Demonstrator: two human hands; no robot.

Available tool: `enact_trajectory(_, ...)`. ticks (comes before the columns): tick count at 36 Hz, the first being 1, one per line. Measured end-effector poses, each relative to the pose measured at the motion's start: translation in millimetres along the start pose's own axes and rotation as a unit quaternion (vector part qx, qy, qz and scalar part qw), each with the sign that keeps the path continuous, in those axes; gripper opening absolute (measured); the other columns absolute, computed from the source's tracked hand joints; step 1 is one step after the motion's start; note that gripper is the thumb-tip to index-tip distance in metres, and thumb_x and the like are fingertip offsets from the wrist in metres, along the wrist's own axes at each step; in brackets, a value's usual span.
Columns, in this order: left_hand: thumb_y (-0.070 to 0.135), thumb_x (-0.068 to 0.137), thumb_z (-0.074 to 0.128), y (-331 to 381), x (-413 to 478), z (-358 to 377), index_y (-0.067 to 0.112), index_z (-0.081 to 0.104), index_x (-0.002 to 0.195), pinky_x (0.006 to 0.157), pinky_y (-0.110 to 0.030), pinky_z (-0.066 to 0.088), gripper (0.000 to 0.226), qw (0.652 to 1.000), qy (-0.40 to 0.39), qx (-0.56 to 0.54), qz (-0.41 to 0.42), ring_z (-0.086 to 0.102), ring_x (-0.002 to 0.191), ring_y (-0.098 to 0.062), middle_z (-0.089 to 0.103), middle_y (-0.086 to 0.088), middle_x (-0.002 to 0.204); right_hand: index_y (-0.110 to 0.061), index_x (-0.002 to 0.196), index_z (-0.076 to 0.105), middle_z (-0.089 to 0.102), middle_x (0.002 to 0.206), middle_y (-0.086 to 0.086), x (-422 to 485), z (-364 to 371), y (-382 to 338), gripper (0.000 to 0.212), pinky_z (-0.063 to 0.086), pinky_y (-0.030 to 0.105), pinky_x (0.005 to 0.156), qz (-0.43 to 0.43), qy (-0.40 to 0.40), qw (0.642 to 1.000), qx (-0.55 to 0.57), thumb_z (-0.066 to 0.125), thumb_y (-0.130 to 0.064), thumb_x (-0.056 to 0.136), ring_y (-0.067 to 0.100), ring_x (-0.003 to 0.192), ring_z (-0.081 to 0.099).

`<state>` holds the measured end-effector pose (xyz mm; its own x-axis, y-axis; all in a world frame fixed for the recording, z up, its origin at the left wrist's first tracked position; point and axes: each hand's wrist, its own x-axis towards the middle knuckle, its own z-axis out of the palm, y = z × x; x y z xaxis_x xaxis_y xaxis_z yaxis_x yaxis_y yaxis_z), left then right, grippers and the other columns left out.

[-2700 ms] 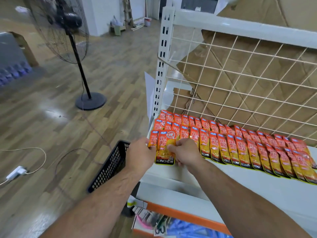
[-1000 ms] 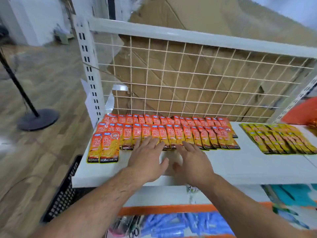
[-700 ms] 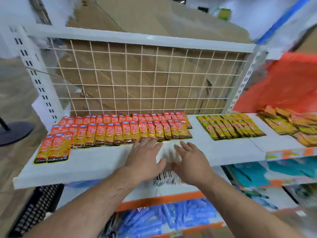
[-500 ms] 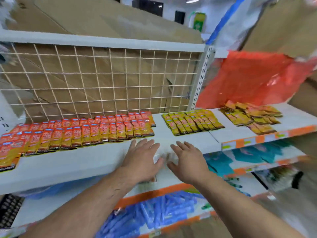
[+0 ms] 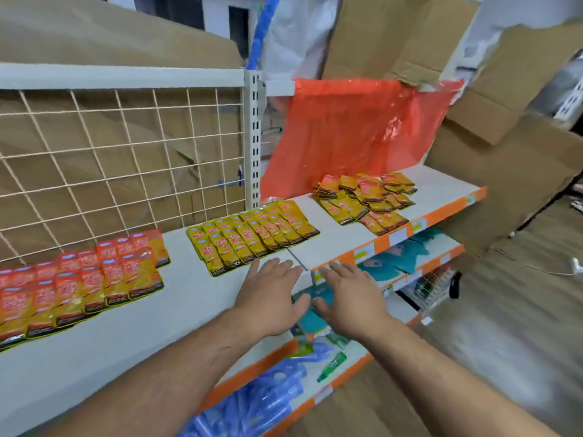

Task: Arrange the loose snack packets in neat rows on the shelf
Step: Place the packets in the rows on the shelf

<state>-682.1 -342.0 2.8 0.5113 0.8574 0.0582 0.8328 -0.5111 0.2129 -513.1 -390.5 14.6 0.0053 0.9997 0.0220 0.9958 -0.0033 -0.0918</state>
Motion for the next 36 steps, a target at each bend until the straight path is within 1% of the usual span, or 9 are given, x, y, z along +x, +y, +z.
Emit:
enact_trajectory(4,0.057,0.095,0.036,16.5,58.0,6.7,0.032,0.027,0.152,0.121,-0.046,0.0,0.063,0.999,-0.005,-0.015,0.041,0.013,0.148,-0.017,0.023,0.008,0.16,-0.027,0.153,0.031,0.03,0.16,-0.001,29.0,-5.8,37.3,0.068,0.022,0.043,0.12,0.042,0.002,0.999,-0.008,0.047,-0.057,0.094,0.021,0.148,0.022)
enact_trajectory(9,0.057,0.095,0.037,31.9,121.6,10.5,0.031,0.03,0.151,0.119,-0.045,0.0,0.063,0.997,-0.001,-0.021,0.079,0.016,0.147,-0.018,0.026,0.006,0.159,-0.027,0.153,0.031,0.029,0.16,-0.002,65.2,-16.6,72.0,0.065,0.022,0.04,0.119,0.071,0.0,0.997,-0.02,0.045,-0.054,0.096,0.021,0.147,0.023)
enact_trajectory(17,0.055,0.094,0.038,41.8,199.1,17.6,0.029,0.032,0.15,0.121,-0.046,0.004,0.062,0.993,-0.004,-0.008,0.117,0.019,0.146,-0.019,0.03,0.005,0.157,-0.026,0.15,0.037,0.036,0.156,-0.002,119.4,-11.4,117.5,0.063,0.032,0.041,0.114,0.111,0.017,0.993,-0.02,0.048,-0.052,0.094,0.022,0.144,0.029)
enact_trajectory(20,0.058,0.094,0.036,47.1,222.3,23.5,0.03,0.032,0.15,0.121,-0.047,0.004,0.063,0.993,-0.012,-0.006,0.118,0.019,0.146,-0.019,0.03,0.006,0.157,-0.024,0.146,0.044,0.045,0.15,0.0,132.0,-7.7,136.3,0.062,0.036,0.043,0.111,0.119,0.02,0.993,-0.019,0.05,-0.054,0.091,0.024,0.141,0.037)
enact_trajectory(24,0.057,0.094,0.038,55.8,254.7,32.8,0.029,0.032,0.15,0.12,-0.045,0.005,0.062,0.993,-0.009,0.001,0.115,0.019,0.146,-0.018,0.032,0.007,0.156,-0.023,0.131,0.059,0.061,0.13,0.001,150.0,-2.0,167.8,0.055,0.047,0.044,0.099,0.132,0.052,0.99,-0.005,0.057,-0.05,0.083,0.028,0.126,0.052)
enact_trajectory(28,0.056,0.094,0.039,66.1,283.7,46.1,0.029,0.033,0.149,0.119,-0.042,0.006,0.061,0.996,-0.012,-0.012,0.089,0.022,0.144,-0.017,0.033,0.006,0.155,-0.021,0.142,0.049,0.048,0.148,0.003,173.6,2.1,198.4,0.06,0.037,0.044,0.11,0.11,0.028,0.994,0.007,0.055,-0.05,0.09,0.028,0.138,0.039)
enact_trajectory(31,0.058,0.091,0.034,71.1,305.4,55.9,0.03,0.037,0.147,0.118,-0.04,0.009,0.063,0.998,-0.005,-0.009,0.066,0.028,0.141,-0.017,0.038,0.006,0.152,-0.022,0.145,0.045,0.044,0.151,0.002,199.3,5.1,220.1,0.064,0.032,0.04,0.114,0.074,0.014,0.997,0.008,0.051,-0.052,0.088,0.025,0.14,0.035)
enact_trajectory(34,0.061,0.081,0.02,72.7,327.2,60.2,0.028,0.048,0.139,0.113,-0.039,0.021,0.072,0.999,0.025,0.006,0.025,0.04,0.133,-0.017,0.051,0.007,0.14,-0.024,0.146,0.045,0.046,0.15,0.0,225.9,5.2,235.6,0.063,0.033,0.038,0.114,0.035,0.023,0.999,0.02,0.05,-0.051,0.088,0.023,0.139,0.037)
enact_trajectory(36,0.058,0.079,0.024,72.7,341.0,62.1,0.027,0.055,0.127,0.105,-0.038,0.031,0.065,0.999,0.04,0.02,-0.002,0.048,0.123,-0.019,0.06,0.007,0.125,-0.023,0.143,0.048,0.05,0.146,0.001,244.5,4.3,245.5,0.06,0.035,0.038,0.111,0.001,0.021,0.999,0.033,0.053,-0.049,0.089,0.024,0.136,0.04)
